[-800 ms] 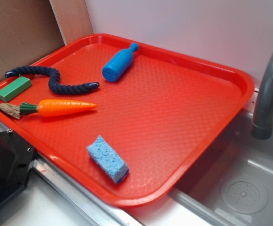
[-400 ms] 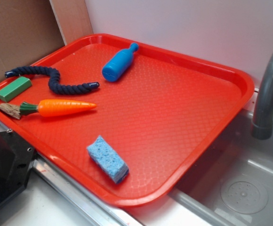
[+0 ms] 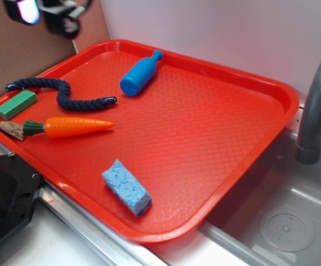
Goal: Grab the blue bottle.
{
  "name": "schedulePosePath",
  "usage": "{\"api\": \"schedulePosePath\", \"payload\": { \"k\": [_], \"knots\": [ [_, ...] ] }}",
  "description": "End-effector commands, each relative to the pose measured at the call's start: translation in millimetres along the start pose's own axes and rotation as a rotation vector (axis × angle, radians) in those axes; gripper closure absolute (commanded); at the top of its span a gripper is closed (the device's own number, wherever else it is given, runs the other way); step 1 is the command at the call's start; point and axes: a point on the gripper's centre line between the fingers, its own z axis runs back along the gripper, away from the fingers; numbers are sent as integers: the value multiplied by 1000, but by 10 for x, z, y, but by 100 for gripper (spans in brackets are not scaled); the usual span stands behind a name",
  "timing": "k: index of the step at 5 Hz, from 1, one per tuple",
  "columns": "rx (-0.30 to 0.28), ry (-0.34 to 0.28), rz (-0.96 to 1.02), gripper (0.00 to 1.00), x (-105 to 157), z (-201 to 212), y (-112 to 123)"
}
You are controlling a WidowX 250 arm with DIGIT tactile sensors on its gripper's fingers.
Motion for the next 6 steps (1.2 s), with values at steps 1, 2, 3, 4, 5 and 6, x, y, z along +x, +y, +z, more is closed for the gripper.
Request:
{"api": "schedulePosePath", "payload": {
  "k": [1, 2, 3, 4, 5, 6],
  "knots": [
    [-120, -151, 37, 0, 963, -514, -42],
    [-165, -222, 28, 0, 1155, -686, -197],
    [-208, -213, 1, 0, 1137, -792, -437],
    [-186, -179, -37, 0, 1004, -899, -521],
    [-134, -176, -66, 0, 845, -1005, -478],
    [-95, -185, -54, 0, 774, -1032, -441]
  ]
}}
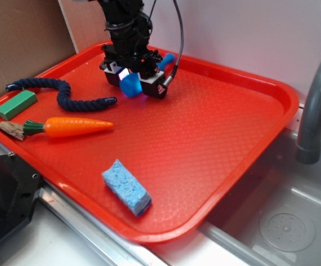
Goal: Grab the blue bottle.
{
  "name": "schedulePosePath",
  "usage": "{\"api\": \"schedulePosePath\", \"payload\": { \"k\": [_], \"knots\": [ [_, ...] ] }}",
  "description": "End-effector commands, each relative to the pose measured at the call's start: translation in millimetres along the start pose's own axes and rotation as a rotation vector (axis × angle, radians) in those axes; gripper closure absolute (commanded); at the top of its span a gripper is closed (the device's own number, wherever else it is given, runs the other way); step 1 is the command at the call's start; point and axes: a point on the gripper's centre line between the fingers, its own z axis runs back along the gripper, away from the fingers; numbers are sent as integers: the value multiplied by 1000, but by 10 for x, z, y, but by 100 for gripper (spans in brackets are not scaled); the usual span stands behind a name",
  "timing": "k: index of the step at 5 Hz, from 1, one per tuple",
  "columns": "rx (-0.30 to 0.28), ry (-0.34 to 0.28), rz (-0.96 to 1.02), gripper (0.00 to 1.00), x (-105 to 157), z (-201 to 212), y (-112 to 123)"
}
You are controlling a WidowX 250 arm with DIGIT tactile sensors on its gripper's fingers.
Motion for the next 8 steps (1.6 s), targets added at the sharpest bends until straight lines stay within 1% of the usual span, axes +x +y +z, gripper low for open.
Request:
{"api": "schedulePosePath", "payload": {
  "k": [1, 2, 3, 4, 5, 6, 7, 8],
  "knots": [
    [41, -52, -10, 100, -23, 179, 61],
    [34, -82, -14, 100, -80, 461, 81],
    [15, -106, -51, 100, -260, 976, 4],
    [-13, -66, -60, 100, -514, 1506, -43],
    [-27, -78, -89, 100, -695, 2019, -90],
    [8, -111, -106, 100, -864, 2280, -268],
    [4, -96, -103, 100, -966, 2301, -247],
    [-7, -109, -101, 100, -997, 2273, -217]
  ]
}}
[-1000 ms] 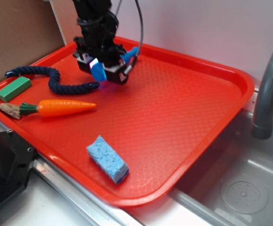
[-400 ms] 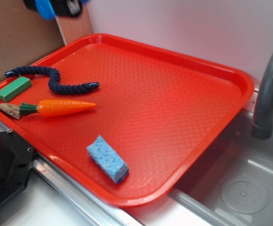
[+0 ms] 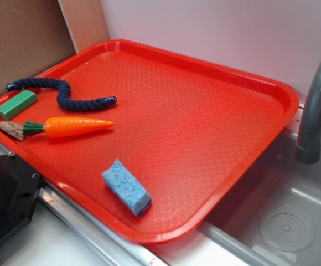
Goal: Grab the blue bottle.
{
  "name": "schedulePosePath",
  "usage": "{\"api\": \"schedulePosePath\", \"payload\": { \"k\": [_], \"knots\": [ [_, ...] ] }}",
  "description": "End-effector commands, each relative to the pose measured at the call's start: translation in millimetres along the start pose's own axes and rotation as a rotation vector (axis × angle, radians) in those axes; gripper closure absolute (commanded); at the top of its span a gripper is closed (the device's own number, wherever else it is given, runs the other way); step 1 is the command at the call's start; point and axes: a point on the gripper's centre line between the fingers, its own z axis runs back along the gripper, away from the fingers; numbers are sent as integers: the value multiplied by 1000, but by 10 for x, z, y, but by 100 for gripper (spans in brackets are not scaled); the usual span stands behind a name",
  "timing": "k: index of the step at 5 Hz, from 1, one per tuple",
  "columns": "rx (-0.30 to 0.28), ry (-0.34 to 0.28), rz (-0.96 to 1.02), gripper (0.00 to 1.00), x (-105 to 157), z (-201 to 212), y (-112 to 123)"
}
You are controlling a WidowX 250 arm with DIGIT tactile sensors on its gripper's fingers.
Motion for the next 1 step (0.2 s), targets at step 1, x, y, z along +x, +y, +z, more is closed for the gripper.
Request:
{"api": "schedulePosePath", "payload": {
  "k": [1],
  "knots": [
    [-21, -16, 4, 100, 2, 5, 82]
  ]
}}
